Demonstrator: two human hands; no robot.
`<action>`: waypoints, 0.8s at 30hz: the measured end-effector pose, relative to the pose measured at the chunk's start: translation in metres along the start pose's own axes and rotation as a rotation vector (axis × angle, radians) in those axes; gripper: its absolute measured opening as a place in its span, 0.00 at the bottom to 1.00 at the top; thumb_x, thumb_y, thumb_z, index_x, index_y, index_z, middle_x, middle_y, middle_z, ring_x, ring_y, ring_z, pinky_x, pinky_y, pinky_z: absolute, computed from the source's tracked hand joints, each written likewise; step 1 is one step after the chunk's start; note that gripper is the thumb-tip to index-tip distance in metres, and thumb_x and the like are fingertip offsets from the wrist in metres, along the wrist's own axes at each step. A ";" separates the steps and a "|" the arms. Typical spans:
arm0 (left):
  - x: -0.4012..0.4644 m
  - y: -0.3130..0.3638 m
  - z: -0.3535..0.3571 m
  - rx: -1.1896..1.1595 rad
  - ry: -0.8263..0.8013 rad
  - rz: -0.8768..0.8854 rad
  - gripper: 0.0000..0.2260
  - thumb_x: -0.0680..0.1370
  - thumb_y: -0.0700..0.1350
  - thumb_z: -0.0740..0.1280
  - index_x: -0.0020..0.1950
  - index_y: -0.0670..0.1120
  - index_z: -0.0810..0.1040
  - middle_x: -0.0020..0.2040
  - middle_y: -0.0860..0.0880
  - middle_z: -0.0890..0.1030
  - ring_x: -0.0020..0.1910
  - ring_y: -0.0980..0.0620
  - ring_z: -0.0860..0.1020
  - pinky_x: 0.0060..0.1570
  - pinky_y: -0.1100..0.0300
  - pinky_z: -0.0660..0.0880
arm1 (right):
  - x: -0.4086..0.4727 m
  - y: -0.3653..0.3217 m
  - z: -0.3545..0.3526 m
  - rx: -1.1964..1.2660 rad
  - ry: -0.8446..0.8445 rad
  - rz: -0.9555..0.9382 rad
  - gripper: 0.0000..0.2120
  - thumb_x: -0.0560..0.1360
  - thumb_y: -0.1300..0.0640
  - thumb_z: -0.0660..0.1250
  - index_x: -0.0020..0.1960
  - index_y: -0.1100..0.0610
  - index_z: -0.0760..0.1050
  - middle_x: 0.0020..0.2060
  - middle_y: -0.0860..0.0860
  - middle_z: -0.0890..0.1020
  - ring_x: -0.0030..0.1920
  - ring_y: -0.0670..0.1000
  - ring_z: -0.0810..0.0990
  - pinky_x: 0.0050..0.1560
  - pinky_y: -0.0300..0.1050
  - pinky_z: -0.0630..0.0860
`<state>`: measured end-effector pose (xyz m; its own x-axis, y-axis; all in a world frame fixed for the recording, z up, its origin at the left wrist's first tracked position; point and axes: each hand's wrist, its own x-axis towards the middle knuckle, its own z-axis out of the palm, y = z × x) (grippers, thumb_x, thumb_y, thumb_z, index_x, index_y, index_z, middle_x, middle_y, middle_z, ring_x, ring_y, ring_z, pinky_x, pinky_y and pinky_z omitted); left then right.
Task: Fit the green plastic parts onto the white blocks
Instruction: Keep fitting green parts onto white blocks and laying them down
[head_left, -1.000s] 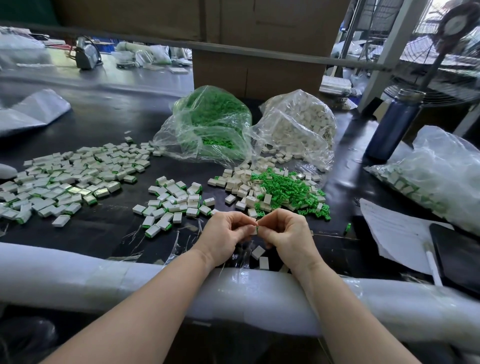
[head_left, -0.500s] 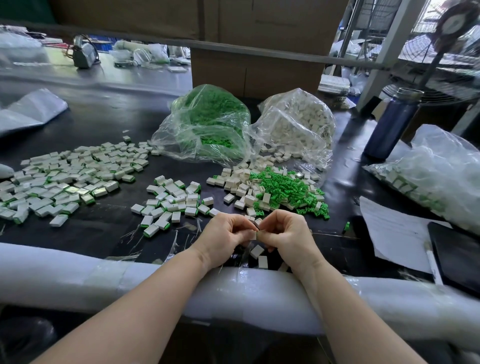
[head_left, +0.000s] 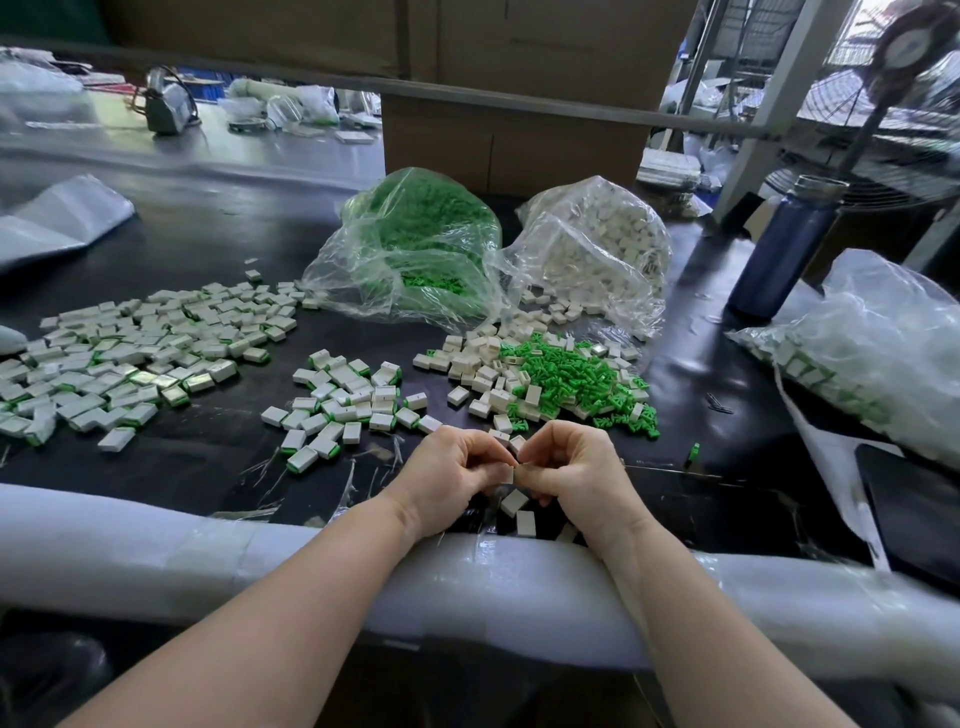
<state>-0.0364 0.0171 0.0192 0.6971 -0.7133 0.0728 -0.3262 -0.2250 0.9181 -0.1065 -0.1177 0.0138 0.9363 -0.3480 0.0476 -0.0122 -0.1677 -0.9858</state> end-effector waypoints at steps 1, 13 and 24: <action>0.000 0.000 0.000 0.001 0.001 0.002 0.03 0.74 0.33 0.68 0.44 0.38 0.81 0.31 0.57 0.77 0.29 0.67 0.75 0.36 0.74 0.71 | 0.000 0.000 0.000 0.005 0.000 0.001 0.13 0.66 0.76 0.69 0.34 0.60 0.74 0.28 0.49 0.78 0.25 0.44 0.75 0.25 0.36 0.71; 0.002 -0.004 0.000 0.042 0.008 0.019 0.04 0.73 0.34 0.69 0.43 0.41 0.82 0.32 0.57 0.78 0.31 0.67 0.75 0.39 0.75 0.71 | 0.001 0.004 -0.001 0.013 -0.001 0.005 0.13 0.66 0.75 0.70 0.34 0.58 0.75 0.25 0.49 0.78 0.24 0.44 0.75 0.25 0.35 0.70; 0.005 -0.009 0.004 -0.096 0.094 0.039 0.10 0.73 0.33 0.69 0.50 0.46 0.77 0.41 0.44 0.80 0.39 0.52 0.78 0.46 0.58 0.77 | 0.004 0.003 0.000 0.051 0.147 0.015 0.05 0.71 0.69 0.69 0.39 0.61 0.78 0.31 0.56 0.80 0.30 0.49 0.76 0.28 0.36 0.74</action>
<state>-0.0324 0.0134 0.0097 0.7429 -0.6543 0.1415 -0.2950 -0.1302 0.9466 -0.1025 -0.1193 0.0110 0.8747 -0.4818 0.0523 -0.0041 -0.1154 -0.9933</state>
